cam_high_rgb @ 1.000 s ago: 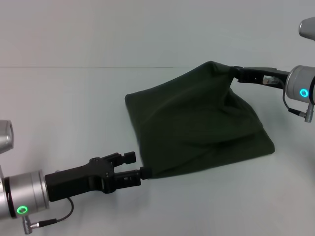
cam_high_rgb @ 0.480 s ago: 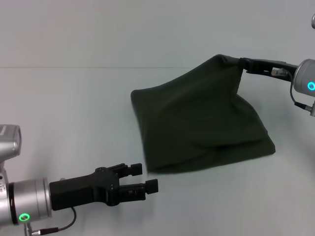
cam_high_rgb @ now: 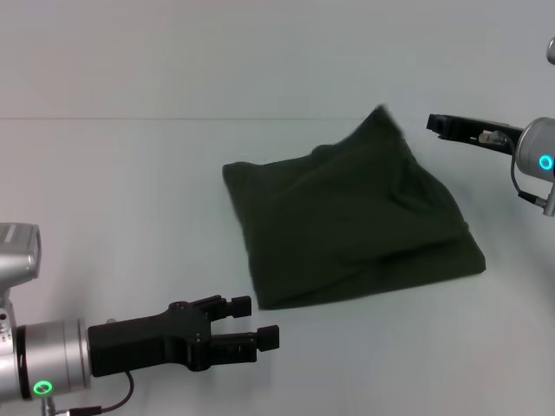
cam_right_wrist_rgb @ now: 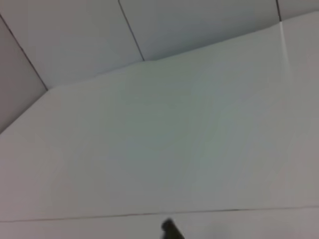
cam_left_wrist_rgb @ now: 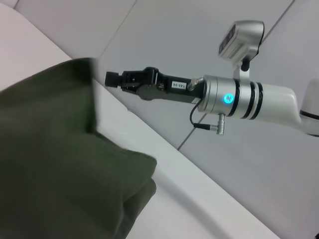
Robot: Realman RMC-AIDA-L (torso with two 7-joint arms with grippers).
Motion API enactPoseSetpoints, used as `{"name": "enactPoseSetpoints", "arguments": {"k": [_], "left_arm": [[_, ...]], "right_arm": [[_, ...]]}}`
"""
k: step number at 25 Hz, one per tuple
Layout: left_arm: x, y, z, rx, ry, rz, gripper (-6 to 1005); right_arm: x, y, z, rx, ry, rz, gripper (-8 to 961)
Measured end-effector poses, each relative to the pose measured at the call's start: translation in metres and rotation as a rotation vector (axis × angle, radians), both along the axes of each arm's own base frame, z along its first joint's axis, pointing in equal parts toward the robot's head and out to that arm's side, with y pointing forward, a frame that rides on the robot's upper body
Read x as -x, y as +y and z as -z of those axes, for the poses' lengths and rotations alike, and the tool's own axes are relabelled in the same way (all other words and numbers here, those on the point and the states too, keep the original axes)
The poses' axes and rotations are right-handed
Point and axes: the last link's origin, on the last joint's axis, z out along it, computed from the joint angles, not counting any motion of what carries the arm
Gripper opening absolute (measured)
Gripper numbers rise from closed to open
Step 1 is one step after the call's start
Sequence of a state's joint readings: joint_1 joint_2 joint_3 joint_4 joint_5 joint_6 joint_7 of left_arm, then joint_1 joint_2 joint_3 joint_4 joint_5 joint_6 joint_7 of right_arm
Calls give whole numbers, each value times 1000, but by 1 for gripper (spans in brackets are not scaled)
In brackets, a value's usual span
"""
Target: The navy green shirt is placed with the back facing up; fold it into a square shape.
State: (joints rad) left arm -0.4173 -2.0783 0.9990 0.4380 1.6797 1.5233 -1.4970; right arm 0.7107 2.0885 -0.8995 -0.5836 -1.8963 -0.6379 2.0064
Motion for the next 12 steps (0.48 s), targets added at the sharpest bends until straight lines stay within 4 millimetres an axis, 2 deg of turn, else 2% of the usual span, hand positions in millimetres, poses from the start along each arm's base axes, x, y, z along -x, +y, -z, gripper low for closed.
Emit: {"name": "enactPoseSetpoints", "arguments": {"k": [4, 9, 12], "left_arm": [[0, 0, 0, -2, 1, 2, 934], [-1, 1, -1, -2, 0, 6, 934], [-1, 2, -2, -8, -7, 1, 934]], "right_arm": [[-11, -3, -2, -18, 4, 37, 72], [-26, -8, -12, -63, 72, 96, 236], [-35, -19, -22, -67, 173, 99, 335]]}}
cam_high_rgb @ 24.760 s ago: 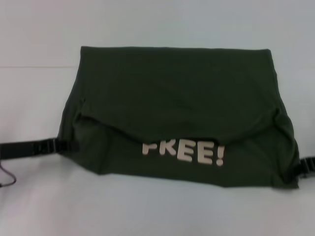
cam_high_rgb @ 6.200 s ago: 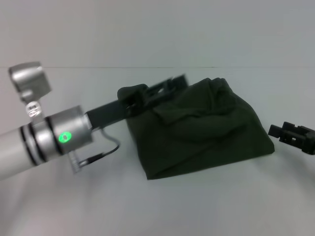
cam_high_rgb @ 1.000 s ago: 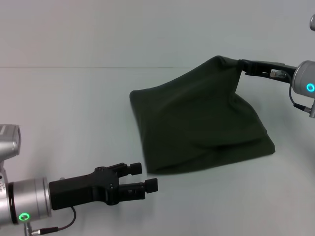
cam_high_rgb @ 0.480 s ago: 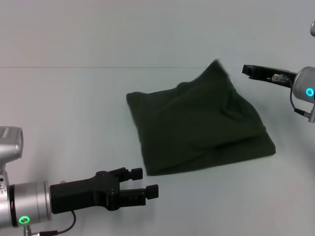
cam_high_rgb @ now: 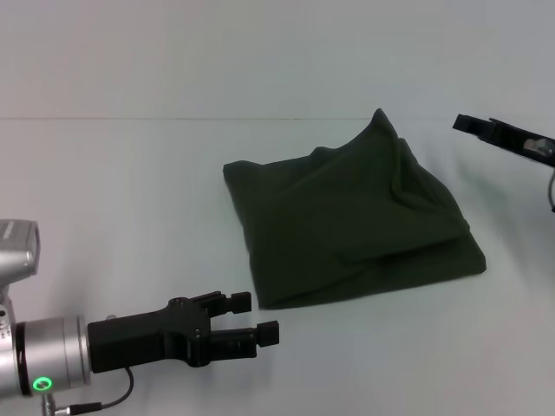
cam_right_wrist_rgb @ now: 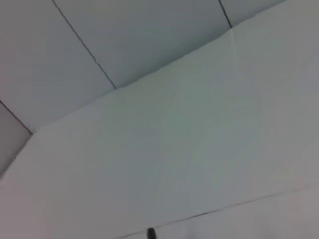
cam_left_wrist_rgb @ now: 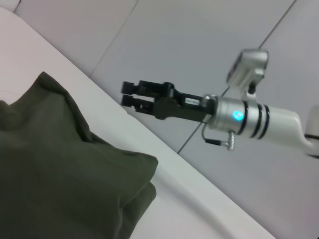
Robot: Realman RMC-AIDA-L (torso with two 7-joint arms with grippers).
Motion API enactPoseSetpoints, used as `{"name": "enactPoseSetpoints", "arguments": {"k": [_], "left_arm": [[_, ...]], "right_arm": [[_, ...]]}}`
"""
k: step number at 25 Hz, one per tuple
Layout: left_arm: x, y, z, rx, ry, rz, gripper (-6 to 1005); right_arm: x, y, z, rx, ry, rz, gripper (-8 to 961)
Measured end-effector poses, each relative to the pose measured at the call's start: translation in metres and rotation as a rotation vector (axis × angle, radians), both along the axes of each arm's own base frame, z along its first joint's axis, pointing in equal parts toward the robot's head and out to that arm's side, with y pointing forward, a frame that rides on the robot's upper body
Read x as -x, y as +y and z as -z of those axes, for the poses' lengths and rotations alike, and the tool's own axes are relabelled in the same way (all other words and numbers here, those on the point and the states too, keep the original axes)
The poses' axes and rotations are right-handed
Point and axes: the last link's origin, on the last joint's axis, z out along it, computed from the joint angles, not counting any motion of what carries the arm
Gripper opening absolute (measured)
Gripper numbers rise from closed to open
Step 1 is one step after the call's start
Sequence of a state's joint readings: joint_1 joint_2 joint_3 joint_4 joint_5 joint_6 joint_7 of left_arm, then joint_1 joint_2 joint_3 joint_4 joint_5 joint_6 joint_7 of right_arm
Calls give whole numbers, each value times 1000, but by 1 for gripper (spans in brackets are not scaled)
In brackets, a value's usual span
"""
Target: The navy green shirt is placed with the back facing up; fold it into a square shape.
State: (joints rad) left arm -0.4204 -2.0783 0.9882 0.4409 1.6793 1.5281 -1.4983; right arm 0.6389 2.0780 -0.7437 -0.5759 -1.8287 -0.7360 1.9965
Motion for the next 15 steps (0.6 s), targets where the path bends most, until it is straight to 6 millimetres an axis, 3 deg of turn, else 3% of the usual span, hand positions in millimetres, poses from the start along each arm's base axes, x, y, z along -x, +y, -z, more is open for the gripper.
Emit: {"name": "enactPoseSetpoints", "arguments": {"k": [5, 9, 15], "left_arm": [[0, 0, 0, -3, -3, -4, 933], [0, 1, 0, -2, -2, -1, 933], [-1, 1, 0, -2, -2, 0, 933]], "right_arm": [[-13, -28, -19, 80, 111, -75, 507], [-19, -48, -23, 203, 137, -111, 674], [-20, -56, -22, 366, 139, -52, 862]]}}
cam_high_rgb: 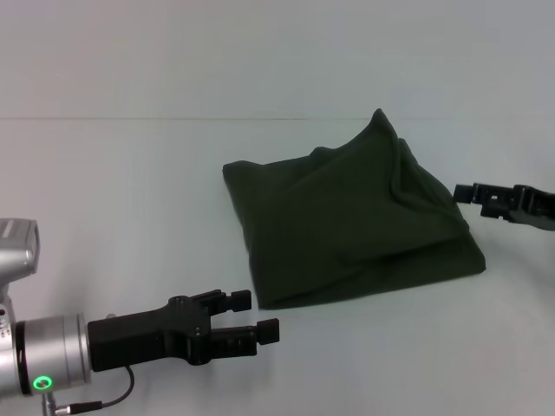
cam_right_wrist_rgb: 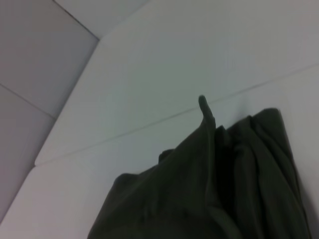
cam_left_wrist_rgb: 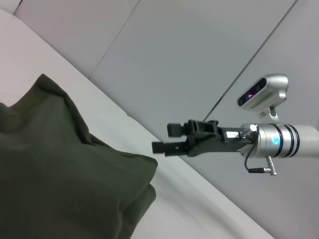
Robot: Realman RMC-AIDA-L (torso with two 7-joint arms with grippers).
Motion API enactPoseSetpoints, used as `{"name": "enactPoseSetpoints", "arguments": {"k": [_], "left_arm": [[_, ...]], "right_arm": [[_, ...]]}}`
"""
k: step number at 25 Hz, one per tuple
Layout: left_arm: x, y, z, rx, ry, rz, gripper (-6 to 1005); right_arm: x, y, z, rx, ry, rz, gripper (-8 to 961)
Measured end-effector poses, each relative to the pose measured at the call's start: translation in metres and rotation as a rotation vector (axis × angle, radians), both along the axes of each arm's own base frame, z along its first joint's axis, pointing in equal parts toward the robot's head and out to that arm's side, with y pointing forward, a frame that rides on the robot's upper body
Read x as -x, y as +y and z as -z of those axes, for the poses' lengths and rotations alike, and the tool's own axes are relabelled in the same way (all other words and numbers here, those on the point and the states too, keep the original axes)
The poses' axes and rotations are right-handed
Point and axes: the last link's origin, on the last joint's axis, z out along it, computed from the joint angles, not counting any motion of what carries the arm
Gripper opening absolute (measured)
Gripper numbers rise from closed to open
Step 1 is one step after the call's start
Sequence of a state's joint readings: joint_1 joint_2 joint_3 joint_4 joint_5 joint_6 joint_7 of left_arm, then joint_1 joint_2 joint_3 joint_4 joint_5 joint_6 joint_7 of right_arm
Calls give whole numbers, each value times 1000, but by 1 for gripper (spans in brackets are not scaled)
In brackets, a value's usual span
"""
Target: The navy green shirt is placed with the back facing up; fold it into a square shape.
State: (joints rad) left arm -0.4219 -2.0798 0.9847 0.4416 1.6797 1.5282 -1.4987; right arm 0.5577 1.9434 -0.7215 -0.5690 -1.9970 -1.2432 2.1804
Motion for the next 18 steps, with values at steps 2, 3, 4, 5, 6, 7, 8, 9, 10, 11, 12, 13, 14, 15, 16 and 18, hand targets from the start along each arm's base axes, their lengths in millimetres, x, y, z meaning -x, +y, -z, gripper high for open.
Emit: {"name": "enactPoseSetpoints", "arguments": {"k": [2, 3, 4, 5, 6, 7, 8, 9, 10, 11, 12, 13, 14, 15, 16, 18], "left_arm": [[0, 0, 0, 1, 0, -1, 933], [0, 0, 0, 1, -1, -1, 933], [0, 0, 1, 2, -1, -1, 933], [0, -1, 1, 2, -2, -2, 933], [0, -1, 1, 2, -2, -3, 933], [0, -1, 1, 3, -2, -4, 933], [0, -1, 1, 3, -2, -4, 933], [0, -1, 1, 3, -3, -5, 933], [0, -1, 1, 3, -3, -5, 934], [1, -1, 1, 3, -3, -6, 934], [1, -2, 1, 3, -3, -6, 934], [1, -2, 1, 3, -3, -7, 934], [1, -2, 1, 3, -3, -8, 934], [1, -2, 1, 3, -3, -8, 934], [1, -2, 1, 3, -3, -8, 934], [1, -2, 1, 4, -4, -8, 934]], "right_arm": [[2, 2, 0, 34, -20, 1, 887], [3, 3, 0, 45, -30, -3, 886], [4, 4, 0, 53, -43, -7, 884], [4, 5, 0, 57, -52, -10, 883], [5, 6, 1, 61, -61, -12, 882], [5, 7, 1, 60, -68, -12, 879], [5, 7, 2, 62, -71, -12, 876], [6, 8, 3, 61, -73, -12, 874], [7, 9, 4, 63, -72, -13, 871], [8, 9, 5, 65, -72, -14, 868], [9, 9, 6, 70, -71, -16, 865], [10, 9, 8, 77, -72, -18, 862], [11, 9, 10, 86, -75, -20, 860], [11, 9, 11, 92, -79, -20, 857], [12, 9, 12, 100, -82, -19, 854], [13, 9, 14, 109, -83, -15, 848]]}}
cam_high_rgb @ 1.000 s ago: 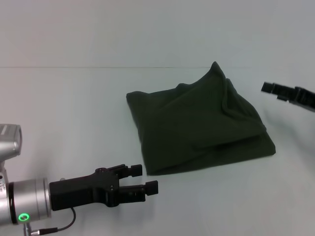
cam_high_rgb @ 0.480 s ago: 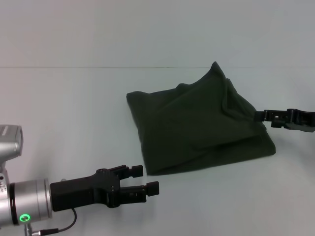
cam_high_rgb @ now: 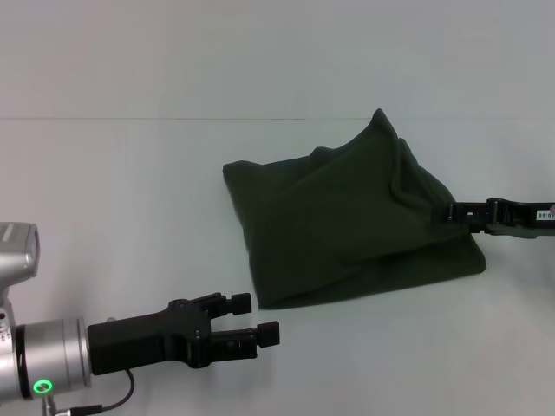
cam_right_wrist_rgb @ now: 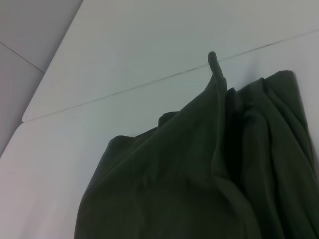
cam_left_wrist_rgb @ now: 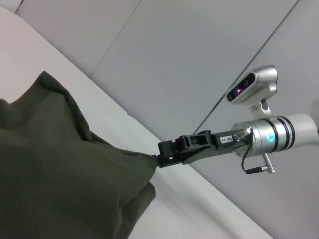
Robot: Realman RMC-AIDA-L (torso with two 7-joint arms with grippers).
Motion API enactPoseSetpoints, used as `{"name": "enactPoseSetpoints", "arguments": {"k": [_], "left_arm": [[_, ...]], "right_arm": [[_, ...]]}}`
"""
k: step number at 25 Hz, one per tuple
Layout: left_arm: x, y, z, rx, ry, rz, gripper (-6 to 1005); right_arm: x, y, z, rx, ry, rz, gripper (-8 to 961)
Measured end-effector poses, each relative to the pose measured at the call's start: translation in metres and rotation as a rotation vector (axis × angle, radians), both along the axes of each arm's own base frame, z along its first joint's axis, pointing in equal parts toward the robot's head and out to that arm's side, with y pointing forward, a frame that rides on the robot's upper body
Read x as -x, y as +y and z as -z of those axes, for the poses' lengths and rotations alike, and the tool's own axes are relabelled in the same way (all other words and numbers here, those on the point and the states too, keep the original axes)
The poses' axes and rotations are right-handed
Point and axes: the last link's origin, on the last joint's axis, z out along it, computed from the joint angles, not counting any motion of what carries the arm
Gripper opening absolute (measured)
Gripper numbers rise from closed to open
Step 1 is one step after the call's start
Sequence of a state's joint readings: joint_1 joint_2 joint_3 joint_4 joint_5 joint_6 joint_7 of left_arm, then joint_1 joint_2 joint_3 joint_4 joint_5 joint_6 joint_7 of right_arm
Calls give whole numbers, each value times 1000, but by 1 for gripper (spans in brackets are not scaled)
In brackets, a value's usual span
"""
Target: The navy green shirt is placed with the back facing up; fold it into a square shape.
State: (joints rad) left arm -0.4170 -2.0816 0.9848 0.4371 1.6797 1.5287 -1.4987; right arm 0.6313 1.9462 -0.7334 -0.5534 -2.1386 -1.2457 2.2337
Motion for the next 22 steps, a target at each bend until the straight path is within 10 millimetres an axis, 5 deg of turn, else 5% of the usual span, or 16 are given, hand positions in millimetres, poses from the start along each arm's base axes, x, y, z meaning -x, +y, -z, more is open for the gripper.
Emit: {"name": "enactPoseSetpoints", "arguments": {"k": [8, 22], "left_arm": [[0, -1, 0, 1, -2, -3, 934], [1, -2, 0, 2, -3, -3, 934]], "right_arm": [[1, 0, 1, -8, -4, -14, 826], [2, 0, 1, -7, 1, -9, 218]]}}
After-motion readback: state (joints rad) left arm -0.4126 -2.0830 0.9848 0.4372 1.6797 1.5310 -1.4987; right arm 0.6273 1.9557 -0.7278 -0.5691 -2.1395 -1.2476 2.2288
